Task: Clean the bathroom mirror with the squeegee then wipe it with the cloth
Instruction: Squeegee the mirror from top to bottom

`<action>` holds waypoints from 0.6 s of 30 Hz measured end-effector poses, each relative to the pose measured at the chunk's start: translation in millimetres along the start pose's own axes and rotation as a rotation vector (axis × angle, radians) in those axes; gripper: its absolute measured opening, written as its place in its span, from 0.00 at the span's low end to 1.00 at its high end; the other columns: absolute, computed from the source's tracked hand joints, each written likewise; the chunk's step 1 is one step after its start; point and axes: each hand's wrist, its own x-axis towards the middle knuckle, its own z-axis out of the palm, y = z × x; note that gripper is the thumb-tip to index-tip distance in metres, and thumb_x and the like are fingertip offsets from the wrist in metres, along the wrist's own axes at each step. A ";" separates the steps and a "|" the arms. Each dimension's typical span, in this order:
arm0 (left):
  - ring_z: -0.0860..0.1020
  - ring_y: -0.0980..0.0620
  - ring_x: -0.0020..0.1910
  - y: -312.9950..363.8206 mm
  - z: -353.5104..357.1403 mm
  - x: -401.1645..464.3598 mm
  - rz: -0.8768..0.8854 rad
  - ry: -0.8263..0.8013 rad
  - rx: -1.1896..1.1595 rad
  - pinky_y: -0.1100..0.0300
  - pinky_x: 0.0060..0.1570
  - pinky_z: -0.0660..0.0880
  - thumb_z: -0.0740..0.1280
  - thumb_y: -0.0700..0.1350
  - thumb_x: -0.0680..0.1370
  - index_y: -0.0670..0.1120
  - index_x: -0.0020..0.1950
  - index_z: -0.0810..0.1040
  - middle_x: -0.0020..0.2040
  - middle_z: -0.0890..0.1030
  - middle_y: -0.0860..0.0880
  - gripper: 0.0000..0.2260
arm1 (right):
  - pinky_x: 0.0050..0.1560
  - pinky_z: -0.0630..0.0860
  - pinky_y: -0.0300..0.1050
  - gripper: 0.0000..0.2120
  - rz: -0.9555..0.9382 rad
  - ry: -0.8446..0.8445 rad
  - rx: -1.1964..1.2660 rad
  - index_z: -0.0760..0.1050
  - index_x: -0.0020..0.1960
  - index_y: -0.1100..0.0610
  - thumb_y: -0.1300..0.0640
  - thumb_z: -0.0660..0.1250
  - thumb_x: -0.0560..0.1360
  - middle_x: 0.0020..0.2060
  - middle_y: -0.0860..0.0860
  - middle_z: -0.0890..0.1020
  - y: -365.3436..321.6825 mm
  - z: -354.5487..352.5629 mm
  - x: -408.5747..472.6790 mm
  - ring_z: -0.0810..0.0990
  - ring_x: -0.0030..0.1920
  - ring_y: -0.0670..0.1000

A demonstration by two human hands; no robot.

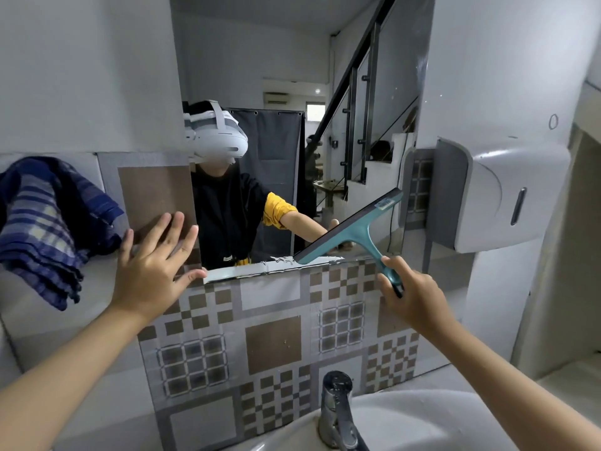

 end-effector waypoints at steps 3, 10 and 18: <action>0.62 0.47 0.72 0.6 0.5 0.1 -0.005 0.006 -0.010 0.43 0.68 0.51 0.57 0.63 0.73 0.48 0.71 0.66 0.72 0.65 0.45 0.31 | 0.21 0.76 0.53 0.13 0.037 -0.008 0.052 0.72 0.58 0.58 0.58 0.69 0.74 0.33 0.55 0.82 7.0 -0.4 -3.6 0.76 0.24 0.55; 0.61 0.46 0.72 0.7 0.4 0.5 0.009 -0.006 -0.017 0.40 0.64 0.58 0.57 0.62 0.73 0.47 0.71 0.65 0.72 0.64 0.45 0.30 | 0.22 0.72 0.47 0.10 0.241 -0.012 0.219 0.71 0.54 0.58 0.60 0.68 0.75 0.30 0.53 0.79 -5.6 4.3 -22.2 0.73 0.23 0.52; 0.59 0.45 0.73 -0.6 -1.9 0.1 0.014 -0.043 -0.079 0.38 0.62 0.59 0.57 0.62 0.74 0.46 0.71 0.66 0.72 0.64 0.43 0.30 | 0.24 0.69 0.38 0.04 0.588 0.042 0.506 0.70 0.50 0.56 0.59 0.65 0.77 0.32 0.51 0.77 -49.9 12.0 -31.4 0.70 0.24 0.43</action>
